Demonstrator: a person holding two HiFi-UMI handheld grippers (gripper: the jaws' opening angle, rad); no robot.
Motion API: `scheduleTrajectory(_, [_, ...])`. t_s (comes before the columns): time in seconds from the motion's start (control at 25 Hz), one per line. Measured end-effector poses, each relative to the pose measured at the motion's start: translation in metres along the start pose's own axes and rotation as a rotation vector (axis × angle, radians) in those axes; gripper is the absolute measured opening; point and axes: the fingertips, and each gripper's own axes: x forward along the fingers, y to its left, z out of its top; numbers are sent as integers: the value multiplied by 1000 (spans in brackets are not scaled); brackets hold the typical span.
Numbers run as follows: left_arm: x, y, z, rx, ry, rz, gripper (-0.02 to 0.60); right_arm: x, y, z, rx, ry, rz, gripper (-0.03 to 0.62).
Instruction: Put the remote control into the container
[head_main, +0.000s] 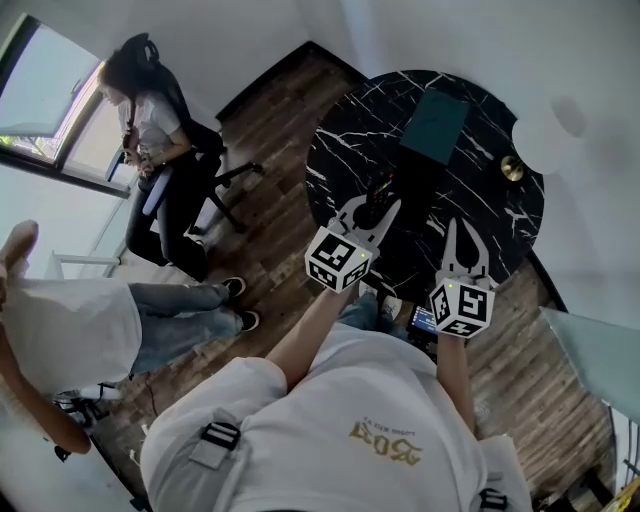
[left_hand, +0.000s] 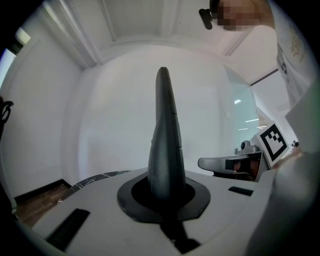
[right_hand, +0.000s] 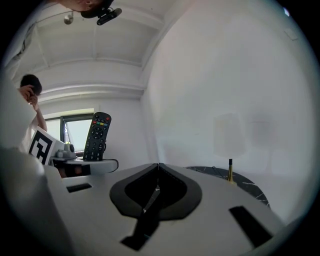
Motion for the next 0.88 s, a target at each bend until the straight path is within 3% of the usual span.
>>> scheduleTrajectory(0.88, [42,40,-46,-60,99,-53,12,58,-11,-33,-1,90,-33,11])
